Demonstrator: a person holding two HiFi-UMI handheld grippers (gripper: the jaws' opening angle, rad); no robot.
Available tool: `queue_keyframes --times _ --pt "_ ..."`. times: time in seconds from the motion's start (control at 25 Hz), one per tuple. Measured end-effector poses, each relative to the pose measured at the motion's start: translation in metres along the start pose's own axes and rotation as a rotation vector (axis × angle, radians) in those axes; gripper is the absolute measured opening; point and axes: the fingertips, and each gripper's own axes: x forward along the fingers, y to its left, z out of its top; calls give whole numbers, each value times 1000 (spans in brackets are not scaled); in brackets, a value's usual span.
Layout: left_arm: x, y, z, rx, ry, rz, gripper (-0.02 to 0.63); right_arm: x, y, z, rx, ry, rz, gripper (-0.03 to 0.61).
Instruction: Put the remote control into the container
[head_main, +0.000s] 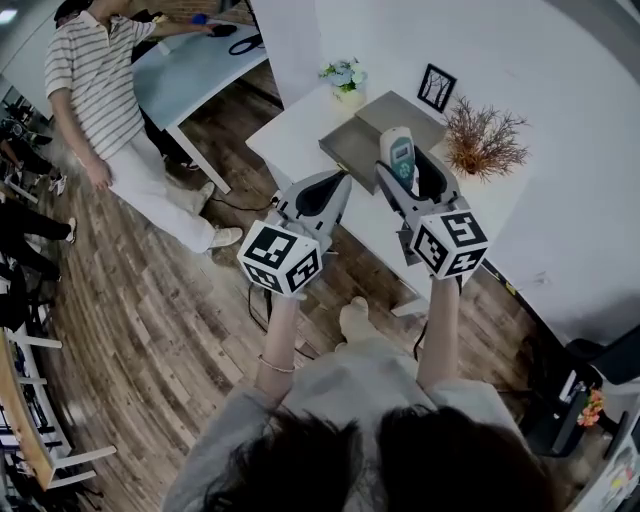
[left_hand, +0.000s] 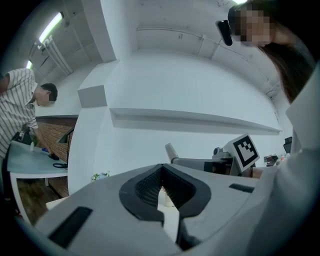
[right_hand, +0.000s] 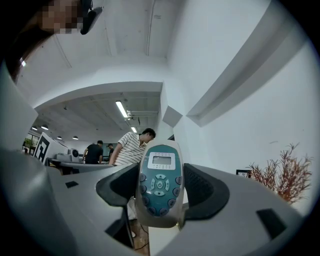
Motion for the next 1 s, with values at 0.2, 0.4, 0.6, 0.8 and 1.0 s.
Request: queue_keyframes --times 0.2,0.4,0.6,0.8,1.0 --pt "23 30 0 0 6 -10 3 32 -21 0 -2 4 -16 284" --pt "52 58 -1 1 13 -27 3 64 -48 2 -15 3 -42 284" --pt "78 83 -9 -17 25 -38 3 89 -67 -5 -11 24 -52 284" --pt "98 101 -19 -39 49 -42 3 106 -80 -18 0 64 -55 284" --pt "107 110 -32 -62 70 -50 3 117 -88 -33 7 99 -63 284"
